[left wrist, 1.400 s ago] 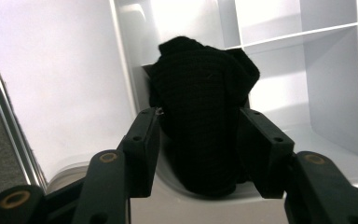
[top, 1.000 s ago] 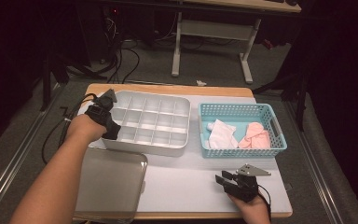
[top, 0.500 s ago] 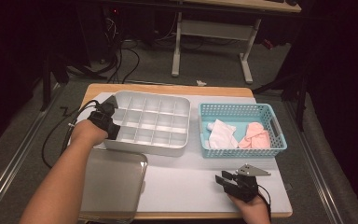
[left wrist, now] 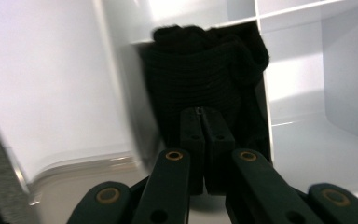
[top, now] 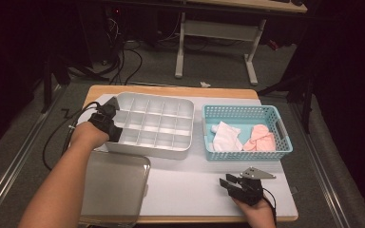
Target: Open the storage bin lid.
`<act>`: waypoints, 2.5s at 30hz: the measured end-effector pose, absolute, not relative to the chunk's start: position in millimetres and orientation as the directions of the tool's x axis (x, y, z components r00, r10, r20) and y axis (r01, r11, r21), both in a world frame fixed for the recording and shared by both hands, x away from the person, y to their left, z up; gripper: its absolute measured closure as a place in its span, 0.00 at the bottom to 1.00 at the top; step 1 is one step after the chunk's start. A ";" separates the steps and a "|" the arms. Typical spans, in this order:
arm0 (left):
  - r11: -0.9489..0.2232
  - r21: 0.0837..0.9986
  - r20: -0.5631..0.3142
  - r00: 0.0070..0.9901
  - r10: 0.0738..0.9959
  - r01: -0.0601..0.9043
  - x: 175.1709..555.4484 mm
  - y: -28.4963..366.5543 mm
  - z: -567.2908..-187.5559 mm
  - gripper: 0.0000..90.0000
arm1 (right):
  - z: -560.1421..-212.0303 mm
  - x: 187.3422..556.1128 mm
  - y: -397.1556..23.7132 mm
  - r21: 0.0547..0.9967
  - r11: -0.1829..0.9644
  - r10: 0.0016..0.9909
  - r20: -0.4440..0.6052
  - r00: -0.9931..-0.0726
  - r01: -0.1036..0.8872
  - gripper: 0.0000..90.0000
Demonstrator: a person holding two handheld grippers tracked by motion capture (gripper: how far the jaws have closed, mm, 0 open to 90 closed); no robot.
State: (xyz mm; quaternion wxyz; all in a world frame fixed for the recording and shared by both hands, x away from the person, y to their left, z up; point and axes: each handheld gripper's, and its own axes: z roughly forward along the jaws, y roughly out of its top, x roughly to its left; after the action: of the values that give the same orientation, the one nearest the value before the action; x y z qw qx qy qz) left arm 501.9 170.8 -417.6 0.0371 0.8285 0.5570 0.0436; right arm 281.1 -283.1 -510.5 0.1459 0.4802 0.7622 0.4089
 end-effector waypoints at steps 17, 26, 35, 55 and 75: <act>-0.380 0.163 0.100 0.368 0.924 0.910 518.7 157.9 -417.9 1.00 | -510.6 280.9 -283.1 0.762 0.199 0.853 0.176 -0.492 0.617 0.68; -0.384 0.114 0.064 0.379 0.923 0.916 523.9 157.6 -430.5 1.00 | -510.8 281.0 -282.7 0.764 0.206 0.851 0.169 -0.497 0.611 0.68; -0.374 0.087 0.030 0.373 0.927 0.923 528.2 157.2 -442.1 1.00 | -510.8 280.9 -282.1 0.761 0.207 0.852 0.169 -0.495 0.615 0.68; -0.352 0.222 0.056 0.349 0.935 0.909 506.2 162.1 -413.2 0.89 | -510.5 281.0 -282.7 0.761 0.210 0.851 0.167 -0.498 0.614 0.68; -0.347 0.478 0.039 0.375 0.926 0.807 423.6 196.5 -385.2 0.76 | -510.6 281.1 -282.9 0.759 0.198 0.854 0.177 -0.489 0.620 0.68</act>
State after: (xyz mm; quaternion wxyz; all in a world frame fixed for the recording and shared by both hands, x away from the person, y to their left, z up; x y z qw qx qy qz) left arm 423.6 196.5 -385.2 0.1943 0.8062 0.5373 0.1535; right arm 281.1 -282.9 -510.6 0.1433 0.4846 0.7607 0.4074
